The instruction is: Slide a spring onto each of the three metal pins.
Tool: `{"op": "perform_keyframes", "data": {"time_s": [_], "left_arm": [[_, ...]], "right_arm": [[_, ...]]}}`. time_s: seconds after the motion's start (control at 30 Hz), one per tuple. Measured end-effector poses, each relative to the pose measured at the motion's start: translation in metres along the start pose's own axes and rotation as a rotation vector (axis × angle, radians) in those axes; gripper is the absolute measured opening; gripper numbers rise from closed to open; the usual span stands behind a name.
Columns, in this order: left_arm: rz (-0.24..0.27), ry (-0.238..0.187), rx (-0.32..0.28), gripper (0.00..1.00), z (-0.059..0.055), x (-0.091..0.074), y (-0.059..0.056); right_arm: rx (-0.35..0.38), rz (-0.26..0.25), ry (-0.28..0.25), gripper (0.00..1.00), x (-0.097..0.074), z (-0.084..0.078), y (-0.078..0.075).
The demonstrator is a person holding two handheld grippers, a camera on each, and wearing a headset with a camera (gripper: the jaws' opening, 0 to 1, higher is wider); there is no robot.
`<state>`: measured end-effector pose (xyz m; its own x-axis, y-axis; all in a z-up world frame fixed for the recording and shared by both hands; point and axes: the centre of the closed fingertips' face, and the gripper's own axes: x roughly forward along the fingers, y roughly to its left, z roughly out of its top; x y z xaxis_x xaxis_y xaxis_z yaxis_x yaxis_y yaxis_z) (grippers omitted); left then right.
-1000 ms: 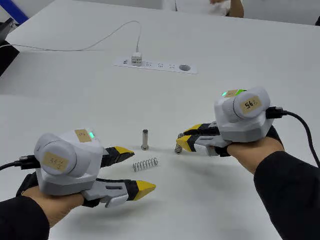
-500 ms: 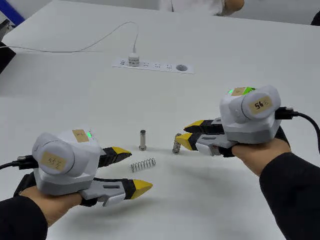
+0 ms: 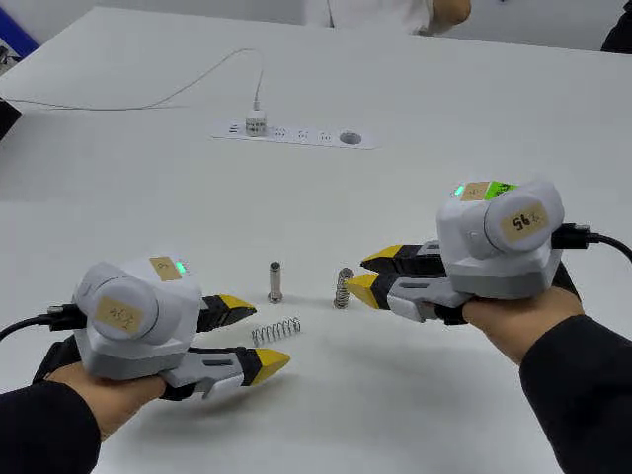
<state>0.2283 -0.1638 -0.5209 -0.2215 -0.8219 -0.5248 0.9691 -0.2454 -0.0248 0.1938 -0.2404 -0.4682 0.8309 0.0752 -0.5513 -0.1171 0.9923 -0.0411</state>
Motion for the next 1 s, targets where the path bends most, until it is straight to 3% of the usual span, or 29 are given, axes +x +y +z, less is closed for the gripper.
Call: {"op": "perform_keyframes", "data": {"time_s": [0.7,1.0], "left_arm": [[0.018,0.035,0.037,0.20,-0.007,0.006,0.008],[0.017,0.044,0.055,0.16,-0.009,0.007,0.007]], "right_arm": [[0.016,0.005,0.002,0.19,-0.004,-0.008,0.009],[0.014,0.018,0.001,0.19,-0.002,-0.007,0.014]]}}
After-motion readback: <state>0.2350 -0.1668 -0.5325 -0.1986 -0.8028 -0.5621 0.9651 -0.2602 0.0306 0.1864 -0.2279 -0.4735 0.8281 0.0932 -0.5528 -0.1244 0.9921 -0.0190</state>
